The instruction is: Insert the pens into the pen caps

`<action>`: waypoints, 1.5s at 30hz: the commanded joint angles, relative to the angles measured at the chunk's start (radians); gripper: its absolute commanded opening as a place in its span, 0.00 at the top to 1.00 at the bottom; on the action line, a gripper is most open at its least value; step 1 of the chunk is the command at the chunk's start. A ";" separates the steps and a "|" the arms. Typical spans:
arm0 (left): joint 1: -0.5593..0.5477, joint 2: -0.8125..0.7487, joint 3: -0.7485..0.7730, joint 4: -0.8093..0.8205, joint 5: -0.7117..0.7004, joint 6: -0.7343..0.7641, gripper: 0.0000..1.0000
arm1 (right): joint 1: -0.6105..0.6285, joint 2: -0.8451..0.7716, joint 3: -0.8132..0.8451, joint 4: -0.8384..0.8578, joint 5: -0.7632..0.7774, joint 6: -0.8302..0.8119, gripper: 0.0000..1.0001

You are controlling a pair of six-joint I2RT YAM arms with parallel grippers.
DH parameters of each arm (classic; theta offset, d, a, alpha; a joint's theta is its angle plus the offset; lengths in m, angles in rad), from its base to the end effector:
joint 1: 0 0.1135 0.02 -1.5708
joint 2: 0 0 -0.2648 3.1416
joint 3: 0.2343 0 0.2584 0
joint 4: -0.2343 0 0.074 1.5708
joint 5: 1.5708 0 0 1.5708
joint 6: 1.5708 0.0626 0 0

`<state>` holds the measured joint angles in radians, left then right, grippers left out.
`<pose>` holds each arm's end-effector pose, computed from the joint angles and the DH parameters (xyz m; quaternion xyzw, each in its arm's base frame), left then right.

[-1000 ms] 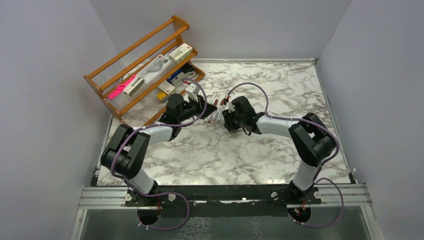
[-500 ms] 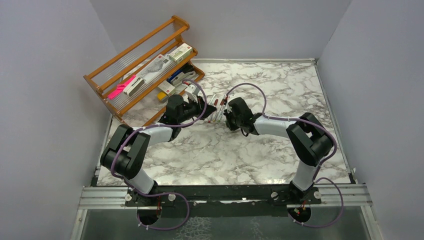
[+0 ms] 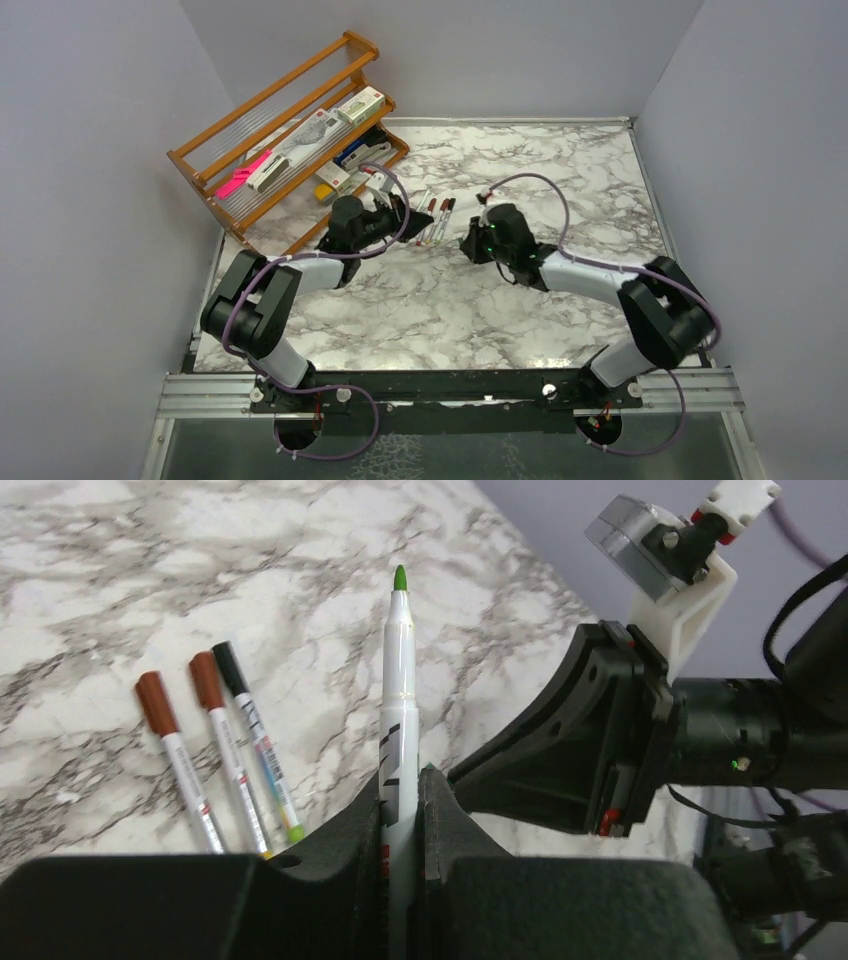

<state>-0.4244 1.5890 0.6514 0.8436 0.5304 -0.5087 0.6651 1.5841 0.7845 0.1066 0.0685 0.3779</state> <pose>0.3053 -0.1727 0.1991 0.1462 0.7205 -0.4653 0.4930 0.2754 0.2106 0.1527 -0.1151 0.8975 0.1847 0.3837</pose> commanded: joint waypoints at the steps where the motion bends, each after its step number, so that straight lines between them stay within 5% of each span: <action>1: 0.004 0.018 -0.060 0.386 0.073 -0.240 1.00 | -0.104 -0.183 -0.168 0.328 -0.072 0.202 0.99; 5: -0.017 0.087 -0.134 0.760 0.023 -0.455 1.00 | -0.197 -0.316 -0.321 0.604 -0.146 0.342 0.99; 9: -0.061 0.143 -0.137 0.911 -0.007 -0.530 1.00 | -0.202 -0.434 -0.429 0.868 -0.154 0.353 0.99; 20: -0.221 0.167 -0.061 0.916 -0.013 -0.469 1.00 | -0.202 -0.512 -0.387 1.020 -0.238 0.393 0.99; 45: -0.303 0.143 0.021 0.915 0.078 -0.440 1.00 | -0.202 -0.465 -0.390 1.086 -0.303 0.415 0.99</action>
<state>-0.7170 1.7454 0.6506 1.5352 0.5774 -0.9661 0.4614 1.1080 0.3794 1.1538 -0.2081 0.8089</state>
